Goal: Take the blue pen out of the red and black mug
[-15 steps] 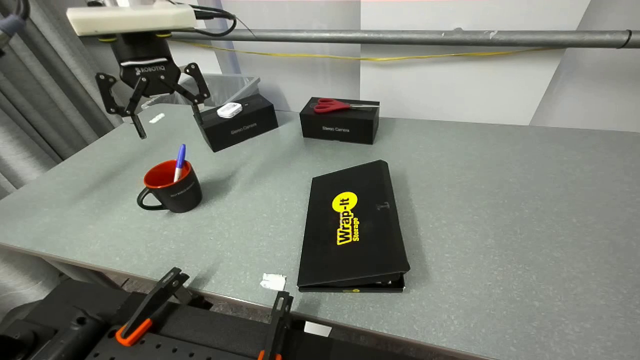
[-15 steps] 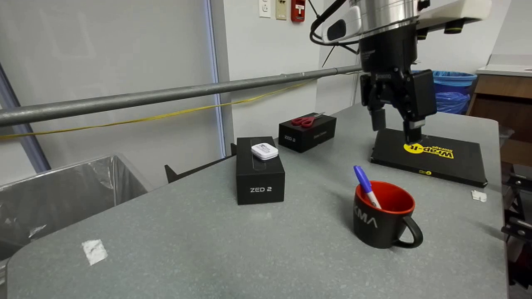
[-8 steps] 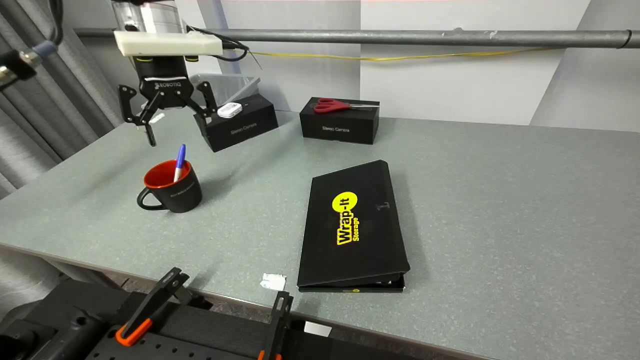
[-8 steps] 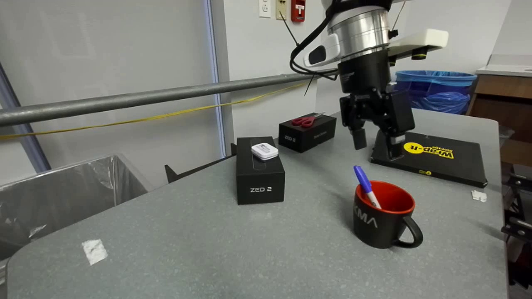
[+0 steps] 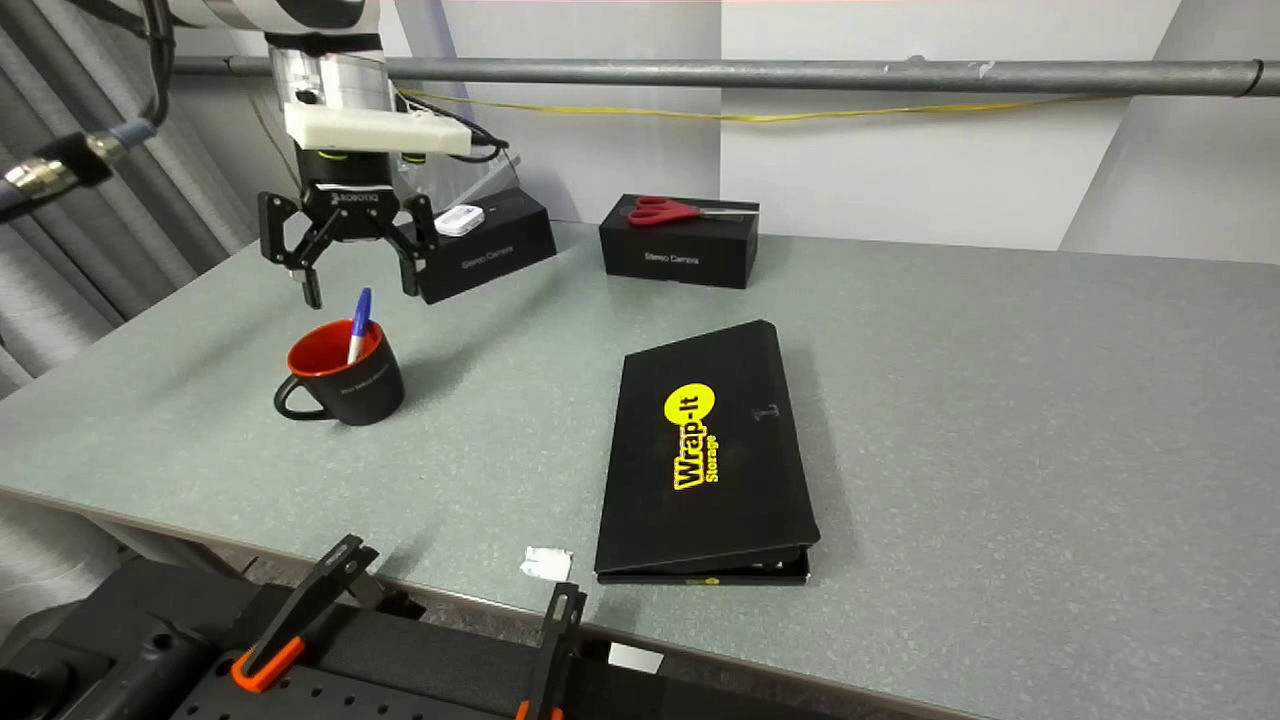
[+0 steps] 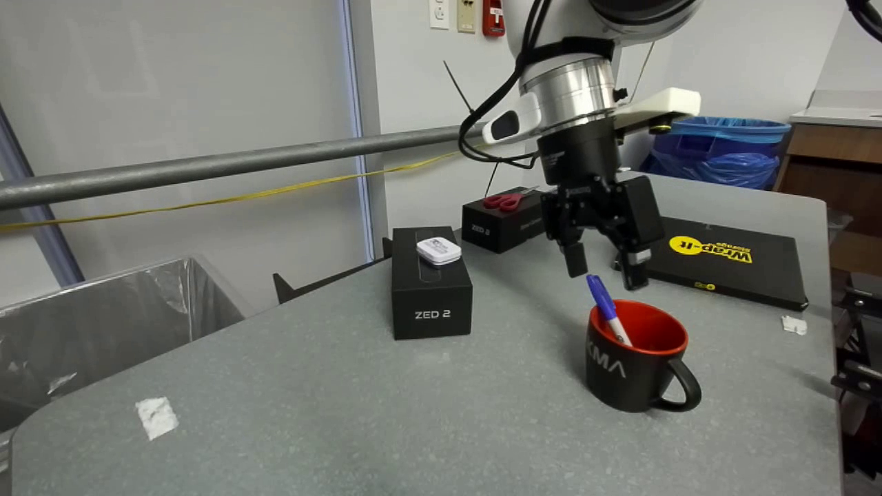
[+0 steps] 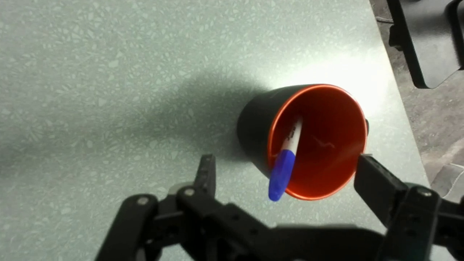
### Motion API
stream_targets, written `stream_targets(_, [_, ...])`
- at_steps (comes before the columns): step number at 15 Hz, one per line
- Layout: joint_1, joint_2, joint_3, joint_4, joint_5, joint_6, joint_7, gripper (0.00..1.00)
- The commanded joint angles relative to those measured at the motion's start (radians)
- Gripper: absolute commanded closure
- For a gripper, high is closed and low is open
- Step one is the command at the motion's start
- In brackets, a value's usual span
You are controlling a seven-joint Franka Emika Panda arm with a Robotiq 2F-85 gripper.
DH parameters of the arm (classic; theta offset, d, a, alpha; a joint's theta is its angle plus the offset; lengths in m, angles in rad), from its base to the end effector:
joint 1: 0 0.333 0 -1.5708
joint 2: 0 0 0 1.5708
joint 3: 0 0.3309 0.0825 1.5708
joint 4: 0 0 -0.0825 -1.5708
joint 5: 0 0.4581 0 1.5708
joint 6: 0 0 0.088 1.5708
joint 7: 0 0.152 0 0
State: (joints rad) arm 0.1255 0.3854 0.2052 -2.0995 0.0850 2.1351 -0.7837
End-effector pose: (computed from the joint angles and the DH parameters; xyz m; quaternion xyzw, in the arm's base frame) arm 0.5425 0.2012 0.1287 -0.8492 -0.4947 0.1505 0.1070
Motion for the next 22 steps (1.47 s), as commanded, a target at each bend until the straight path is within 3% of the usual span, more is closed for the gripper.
stream_targets(1, [-0.024,0.057,0.029,0.062,0.017,-0.051,-0.054,0.00])
stream_targets(3, [-0.023,0.068,0.036,0.069,0.015,-0.057,-0.066,0.04])
stream_targets(4, [-0.024,0.071,0.040,0.074,0.017,-0.063,-0.075,0.26])
stream_targets(6, [-0.024,0.075,0.046,0.079,0.020,-0.070,-0.083,0.31])
stream_targets(14, [-0.023,0.013,0.043,0.054,0.007,-0.103,-0.078,0.96])
stream_targets(15, [-0.024,0.000,0.040,0.050,0.006,-0.109,-0.073,1.00])
stream_targets(22, [-0.043,-0.095,0.032,0.042,0.024,-0.170,-0.080,0.97])
